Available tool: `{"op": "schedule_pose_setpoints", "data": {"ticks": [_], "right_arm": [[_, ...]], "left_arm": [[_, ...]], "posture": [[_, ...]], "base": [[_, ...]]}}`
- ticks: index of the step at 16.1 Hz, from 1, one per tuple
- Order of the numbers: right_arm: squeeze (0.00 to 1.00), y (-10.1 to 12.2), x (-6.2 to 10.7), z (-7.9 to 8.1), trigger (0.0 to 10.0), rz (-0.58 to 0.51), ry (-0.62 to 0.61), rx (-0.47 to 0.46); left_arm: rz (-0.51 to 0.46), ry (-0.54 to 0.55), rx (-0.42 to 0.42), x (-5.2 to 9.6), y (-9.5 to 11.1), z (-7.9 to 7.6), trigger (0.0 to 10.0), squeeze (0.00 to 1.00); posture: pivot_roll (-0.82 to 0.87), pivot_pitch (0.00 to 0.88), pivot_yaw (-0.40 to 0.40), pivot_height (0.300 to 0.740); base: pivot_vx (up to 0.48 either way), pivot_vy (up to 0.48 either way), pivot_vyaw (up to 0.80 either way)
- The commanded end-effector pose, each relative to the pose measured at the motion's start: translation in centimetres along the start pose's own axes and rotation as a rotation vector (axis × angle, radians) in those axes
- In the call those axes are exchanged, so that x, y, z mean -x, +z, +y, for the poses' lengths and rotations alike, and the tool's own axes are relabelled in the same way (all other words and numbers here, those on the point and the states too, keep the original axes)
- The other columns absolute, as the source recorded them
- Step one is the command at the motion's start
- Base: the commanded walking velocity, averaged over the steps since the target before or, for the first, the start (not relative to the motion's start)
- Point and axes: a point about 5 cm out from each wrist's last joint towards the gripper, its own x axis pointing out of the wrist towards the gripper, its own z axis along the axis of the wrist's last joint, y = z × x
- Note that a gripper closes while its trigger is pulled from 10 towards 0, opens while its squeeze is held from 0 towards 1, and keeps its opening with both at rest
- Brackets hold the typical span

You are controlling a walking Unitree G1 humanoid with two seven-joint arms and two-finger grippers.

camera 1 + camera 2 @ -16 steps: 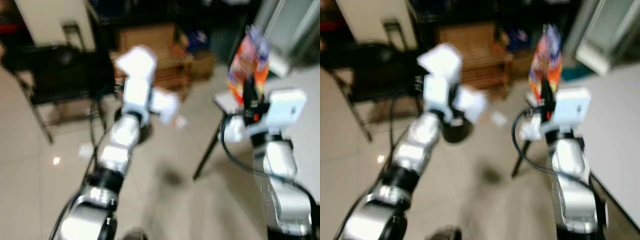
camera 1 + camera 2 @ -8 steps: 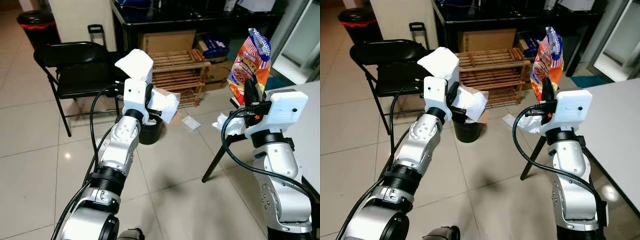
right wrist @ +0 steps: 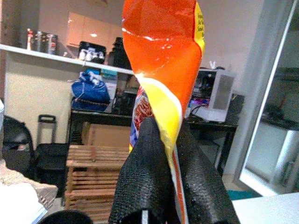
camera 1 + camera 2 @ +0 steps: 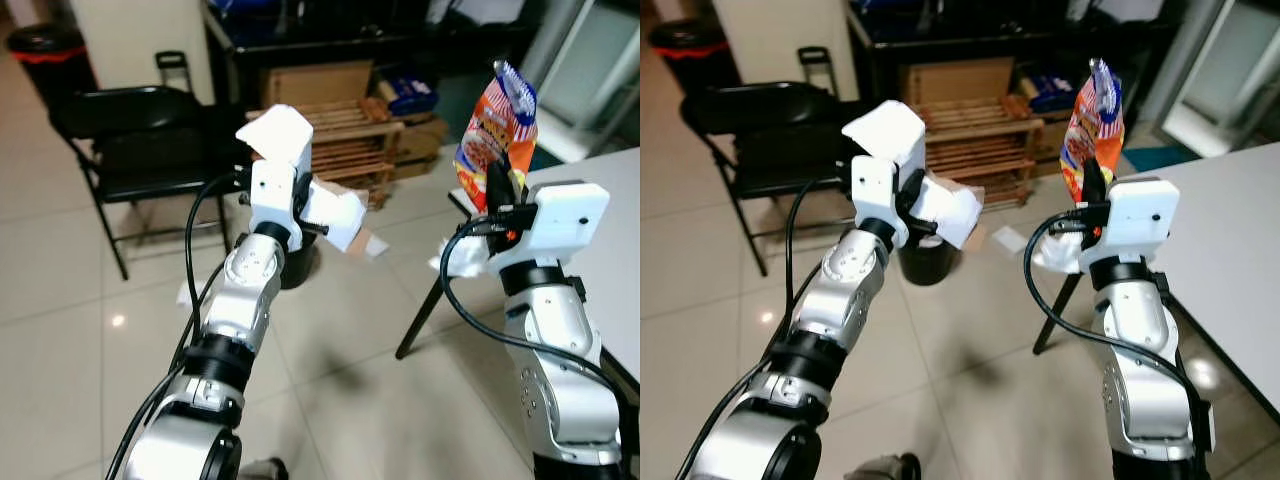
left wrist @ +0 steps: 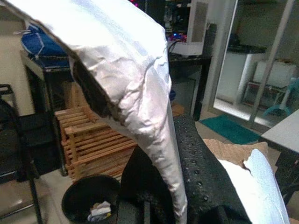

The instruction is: Picking trash to rubbish bin

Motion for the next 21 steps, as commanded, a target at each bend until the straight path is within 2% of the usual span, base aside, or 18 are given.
{"op": "schedule_pose_setpoints", "data": {"ticks": [1, 17, 21], "right_arm": [[0.0, 0.33, -0.23, -0.13, 10.0, -0.02, -0.009, 0.008], [0.0, 0.35, -0.46, 0.35, 10.0, -0.025, 0.009, 0.007], [0.0, 0.36, -0.44, 0.46, 10.0, -0.025, 0.008, 0.01]], "left_arm": [[-0.002, -0.019, -0.006, -0.31, 0.34, -0.18, 10.0, 0.0], [0.013, -0.027, -0.015, -0.34, -0.17, -0.49, 10.0, 0.0], [0.032, -0.021, -0.028, -0.3, -0.57, -0.3, 10.0, 0.0]], "posture": [[0.1, 0.065, -0.024, 0.74], [0.1, 0.06, -0.029, 0.74], [0.09, 0.062, -0.028, 0.74]], "base": [[0.394, 0.27, 0.0], [0.396, 0.27, 0.0], [0.457, 0.0, 0.0]]}}
